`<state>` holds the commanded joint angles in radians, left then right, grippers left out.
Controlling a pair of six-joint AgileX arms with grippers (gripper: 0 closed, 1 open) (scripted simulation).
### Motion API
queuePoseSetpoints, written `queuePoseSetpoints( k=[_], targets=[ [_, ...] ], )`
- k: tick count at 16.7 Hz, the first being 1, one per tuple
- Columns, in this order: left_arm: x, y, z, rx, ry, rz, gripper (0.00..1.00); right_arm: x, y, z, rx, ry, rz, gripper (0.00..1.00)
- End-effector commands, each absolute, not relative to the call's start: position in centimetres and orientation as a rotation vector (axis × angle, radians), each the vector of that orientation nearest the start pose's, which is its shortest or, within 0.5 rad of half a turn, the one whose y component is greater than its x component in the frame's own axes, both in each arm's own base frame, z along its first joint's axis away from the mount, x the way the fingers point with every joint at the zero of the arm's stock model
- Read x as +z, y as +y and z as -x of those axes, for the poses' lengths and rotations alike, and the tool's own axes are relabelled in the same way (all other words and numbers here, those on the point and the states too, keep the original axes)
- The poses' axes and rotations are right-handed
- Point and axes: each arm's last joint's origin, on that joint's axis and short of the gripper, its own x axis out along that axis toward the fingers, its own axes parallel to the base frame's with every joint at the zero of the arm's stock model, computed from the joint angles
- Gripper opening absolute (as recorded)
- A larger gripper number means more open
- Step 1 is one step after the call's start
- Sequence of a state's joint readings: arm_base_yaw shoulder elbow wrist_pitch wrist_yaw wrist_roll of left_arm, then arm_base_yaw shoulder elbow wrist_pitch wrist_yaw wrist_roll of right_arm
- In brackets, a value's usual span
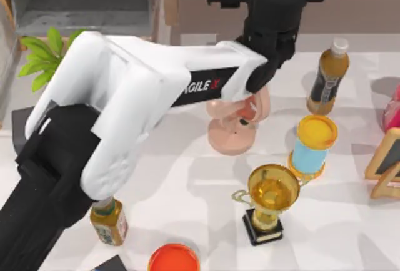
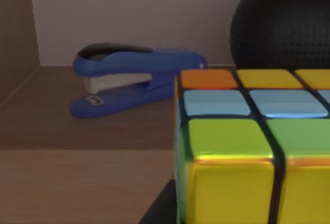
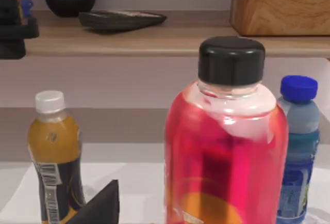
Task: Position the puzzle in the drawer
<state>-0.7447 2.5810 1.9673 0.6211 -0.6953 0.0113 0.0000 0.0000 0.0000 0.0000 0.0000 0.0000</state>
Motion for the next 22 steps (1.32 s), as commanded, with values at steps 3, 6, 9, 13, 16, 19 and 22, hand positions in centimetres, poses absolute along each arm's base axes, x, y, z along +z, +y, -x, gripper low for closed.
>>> queuePoseSetpoints(
  k=[3,6,9,13,16,19,22],
  targets=[
    [14.8,-36.9,-44.2,-0.020,0.000,0.000,0.17,16.0,-0.1,-10.6,0.000,0.000,0.000,1.00],
    [14.8,-36.9,-44.2,-0.020,0.000,0.000,0.00,16.0,-0.1,-10.6,0.000,0.000,0.000,1.00],
    [14.8,-36.9,-44.2,-0.020,0.000,0.000,0.00,16.0,-0.1,-10.6,0.000,0.000,0.000,1.00],
    [14.8,-36.9,-44.2,-0.020,0.000,0.000,0.00,16.0,-0.1,-10.6,0.000,0.000,0.000,1.00],
    [16.2,-37.4,-43.8,-0.022,-0.030,0.030,0.00,16.0,-0.1,-10.6,0.000,0.000,0.000,1.00],
    [20.8,-37.9,-42.8,-0.007,-0.135,0.145,0.00,16.0,-0.1,-10.6,0.000,0.000,0.000,1.00],
    [21.7,-38.2,-41.8,-0.002,-0.163,0.181,0.00,16.0,-0.1,-10.6,0.000,0.000,0.000,1.00]
  ],
)
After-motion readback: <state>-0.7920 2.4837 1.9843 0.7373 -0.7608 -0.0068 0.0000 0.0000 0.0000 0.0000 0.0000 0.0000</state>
